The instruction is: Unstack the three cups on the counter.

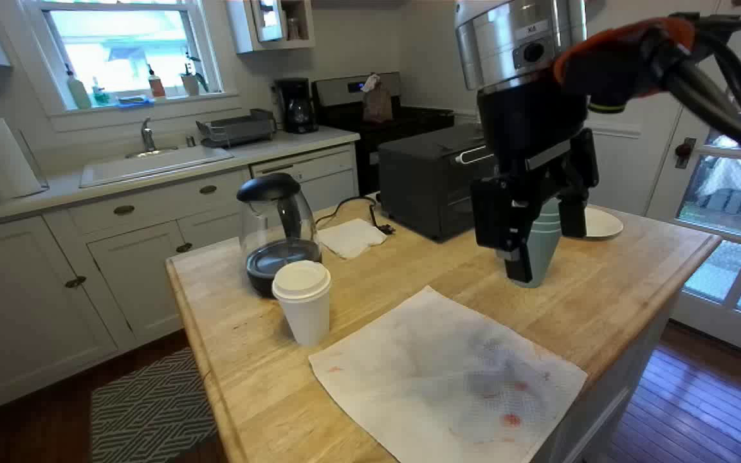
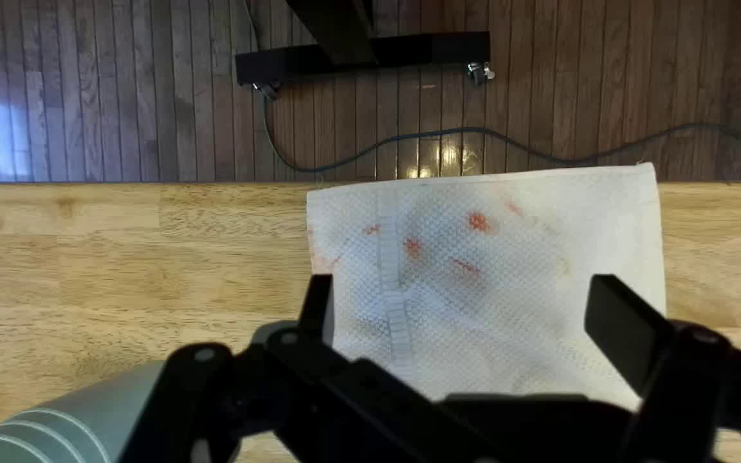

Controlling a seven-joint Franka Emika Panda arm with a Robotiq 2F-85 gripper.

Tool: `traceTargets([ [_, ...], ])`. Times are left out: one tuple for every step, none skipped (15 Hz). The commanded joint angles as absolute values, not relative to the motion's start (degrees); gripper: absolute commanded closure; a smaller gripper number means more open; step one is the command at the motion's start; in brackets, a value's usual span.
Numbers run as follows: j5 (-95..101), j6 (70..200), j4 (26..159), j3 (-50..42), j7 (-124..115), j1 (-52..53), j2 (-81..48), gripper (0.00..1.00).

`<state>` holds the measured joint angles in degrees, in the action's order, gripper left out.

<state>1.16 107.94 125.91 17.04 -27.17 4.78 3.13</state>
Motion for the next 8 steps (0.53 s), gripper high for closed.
traceTargets([
  [1.27, 107.84, 125.84, 15.01, -27.24, 6.83, 3.08, 0.0],
  [1.27, 107.84, 125.84, 15.0, -27.24, 6.83, 3.08, 0.0],
  [1.27, 107.84, 125.84, 15.0, -27.24, 6.83, 3.08, 0.0],
  [1.27, 107.84, 125.84, 15.0, -27.24, 6.83, 3.08, 0.0],
  [1.27, 107.84, 125.84, 15.0, -27.24, 6.83, 3.08, 0.0],
  [1.27, 107.84, 125.84, 15.0, -27.24, 6.83, 3.08, 0.0],
  [1.27, 107.84, 125.84, 15.0, -27.24, 6.83, 3.08, 0.0],
  [1.22, 107.83, 125.44, 14.35, -28.03, 6.38, 2.61, 0.0],
])
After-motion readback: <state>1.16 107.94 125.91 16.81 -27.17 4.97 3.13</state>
